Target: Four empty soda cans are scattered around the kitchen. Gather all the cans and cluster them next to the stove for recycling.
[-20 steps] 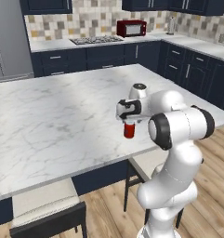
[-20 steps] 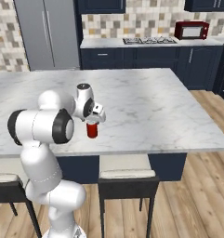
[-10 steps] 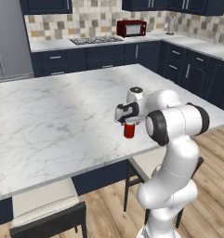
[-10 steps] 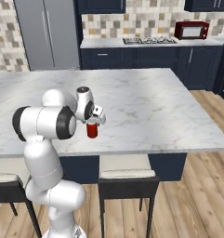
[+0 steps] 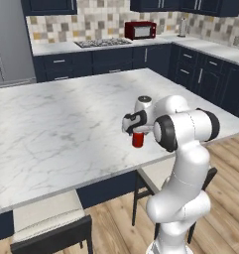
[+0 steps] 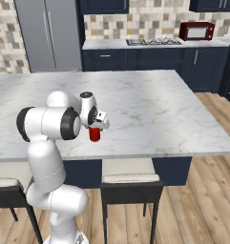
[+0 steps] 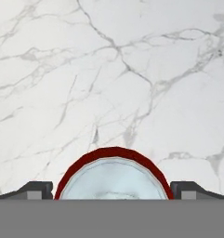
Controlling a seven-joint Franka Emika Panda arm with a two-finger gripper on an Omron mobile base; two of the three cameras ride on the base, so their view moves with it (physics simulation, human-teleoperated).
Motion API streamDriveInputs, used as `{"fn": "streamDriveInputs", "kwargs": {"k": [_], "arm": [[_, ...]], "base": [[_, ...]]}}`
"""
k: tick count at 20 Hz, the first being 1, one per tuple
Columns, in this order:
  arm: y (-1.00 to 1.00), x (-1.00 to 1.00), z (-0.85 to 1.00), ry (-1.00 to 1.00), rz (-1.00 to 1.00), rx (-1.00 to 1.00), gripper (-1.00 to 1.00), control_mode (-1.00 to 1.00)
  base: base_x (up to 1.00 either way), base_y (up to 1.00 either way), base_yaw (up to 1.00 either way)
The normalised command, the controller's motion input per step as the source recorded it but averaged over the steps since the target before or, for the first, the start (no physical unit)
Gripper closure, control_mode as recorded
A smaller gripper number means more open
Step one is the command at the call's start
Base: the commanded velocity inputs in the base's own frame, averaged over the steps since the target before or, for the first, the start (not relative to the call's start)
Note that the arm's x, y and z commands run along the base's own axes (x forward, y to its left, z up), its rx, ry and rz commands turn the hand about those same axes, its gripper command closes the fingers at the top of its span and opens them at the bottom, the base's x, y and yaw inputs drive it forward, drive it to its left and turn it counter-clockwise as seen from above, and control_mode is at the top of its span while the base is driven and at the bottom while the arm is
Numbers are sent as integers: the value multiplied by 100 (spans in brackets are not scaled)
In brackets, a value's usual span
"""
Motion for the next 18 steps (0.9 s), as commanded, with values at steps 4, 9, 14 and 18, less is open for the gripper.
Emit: {"fn": "streamDriveInputs", "kwargs": {"k": [4, 9, 14, 18], "arm": [[0, 0, -13, 0, 0, 0, -100, -100], [1, 1, -12, 0, 0, 0, 100, -100], [3, -4, -5, 4, -3, 0, 100, -100], [1, -26, 31, 6, -13, 1, 100, -100]], "base": [[0, 0, 0], [0, 0, 0], [0, 0, 0], [0, 0, 0]]}}
